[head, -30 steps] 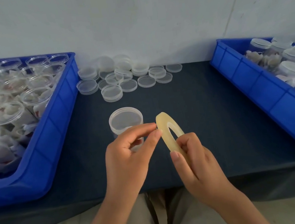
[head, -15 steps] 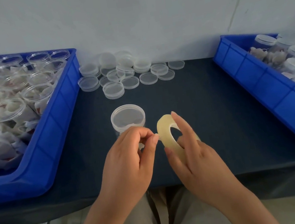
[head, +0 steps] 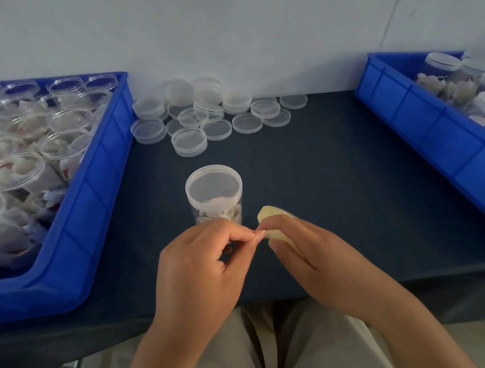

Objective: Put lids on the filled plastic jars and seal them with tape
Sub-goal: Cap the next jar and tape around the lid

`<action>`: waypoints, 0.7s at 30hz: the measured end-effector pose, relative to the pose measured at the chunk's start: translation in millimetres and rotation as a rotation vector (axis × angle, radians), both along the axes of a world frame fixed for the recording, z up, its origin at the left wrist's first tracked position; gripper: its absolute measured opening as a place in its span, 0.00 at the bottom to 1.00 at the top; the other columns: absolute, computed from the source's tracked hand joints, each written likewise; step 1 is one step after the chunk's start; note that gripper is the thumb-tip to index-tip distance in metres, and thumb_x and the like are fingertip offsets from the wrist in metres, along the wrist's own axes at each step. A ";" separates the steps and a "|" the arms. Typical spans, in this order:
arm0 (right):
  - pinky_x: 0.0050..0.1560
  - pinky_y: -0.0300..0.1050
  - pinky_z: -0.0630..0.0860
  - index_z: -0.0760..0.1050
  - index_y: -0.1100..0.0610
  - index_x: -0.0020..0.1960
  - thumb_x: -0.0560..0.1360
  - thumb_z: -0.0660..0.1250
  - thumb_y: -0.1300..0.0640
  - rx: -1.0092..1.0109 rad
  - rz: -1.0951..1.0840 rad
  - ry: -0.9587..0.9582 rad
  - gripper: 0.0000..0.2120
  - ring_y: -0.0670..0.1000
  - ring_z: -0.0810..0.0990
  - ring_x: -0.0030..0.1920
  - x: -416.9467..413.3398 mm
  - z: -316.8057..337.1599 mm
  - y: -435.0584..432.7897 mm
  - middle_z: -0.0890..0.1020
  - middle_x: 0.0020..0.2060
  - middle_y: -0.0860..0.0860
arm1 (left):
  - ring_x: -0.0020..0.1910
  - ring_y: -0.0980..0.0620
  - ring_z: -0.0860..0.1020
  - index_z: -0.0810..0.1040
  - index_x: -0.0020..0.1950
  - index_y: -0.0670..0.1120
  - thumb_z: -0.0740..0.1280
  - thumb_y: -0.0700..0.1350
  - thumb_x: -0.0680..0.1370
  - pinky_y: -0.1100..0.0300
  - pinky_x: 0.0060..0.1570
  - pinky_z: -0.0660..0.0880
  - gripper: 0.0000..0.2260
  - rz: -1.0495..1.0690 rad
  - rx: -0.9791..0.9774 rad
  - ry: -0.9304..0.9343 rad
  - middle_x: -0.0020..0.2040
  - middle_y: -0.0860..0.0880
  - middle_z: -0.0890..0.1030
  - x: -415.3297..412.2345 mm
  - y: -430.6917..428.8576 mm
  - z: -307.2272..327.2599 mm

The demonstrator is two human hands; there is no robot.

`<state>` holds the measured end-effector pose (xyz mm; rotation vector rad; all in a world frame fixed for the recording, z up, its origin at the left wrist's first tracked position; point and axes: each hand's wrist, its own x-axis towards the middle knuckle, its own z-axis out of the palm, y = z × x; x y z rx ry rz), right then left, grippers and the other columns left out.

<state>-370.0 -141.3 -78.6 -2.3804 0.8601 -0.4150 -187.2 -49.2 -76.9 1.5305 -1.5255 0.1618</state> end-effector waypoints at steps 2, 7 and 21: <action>0.50 0.35 0.76 0.71 0.35 0.65 0.86 0.52 0.42 0.002 -0.017 0.007 0.12 0.39 0.78 0.54 0.0 -1.2 -4.6 0.79 0.54 0.36 | 0.39 0.57 0.83 0.85 0.45 0.50 0.74 0.52 0.78 0.66 0.37 0.78 0.07 0.012 0.022 0.121 0.40 0.61 0.84 -1.0 -0.9 -3.0; 0.39 0.43 0.75 0.74 0.39 0.55 0.84 0.53 0.41 -0.016 -0.111 -0.083 0.11 0.46 0.78 0.41 -0.3 -1.0 -15.2 0.78 0.42 0.43 | 0.60 0.57 0.81 0.78 0.63 0.57 0.74 0.60 0.77 0.66 0.53 0.79 0.18 0.157 -0.018 0.496 0.60 0.63 0.81 18.6 -10.9 -25.8; 0.47 0.47 0.80 0.73 0.39 0.48 0.85 0.54 0.38 0.160 -0.051 0.105 0.13 0.44 0.81 0.44 28.5 16.6 -45.4 0.82 0.44 0.43 | 0.64 0.69 0.76 0.64 0.81 0.60 0.68 0.58 0.82 0.78 0.53 0.71 0.29 -0.070 0.294 0.639 0.67 0.63 0.76 42.3 -54.1 -35.7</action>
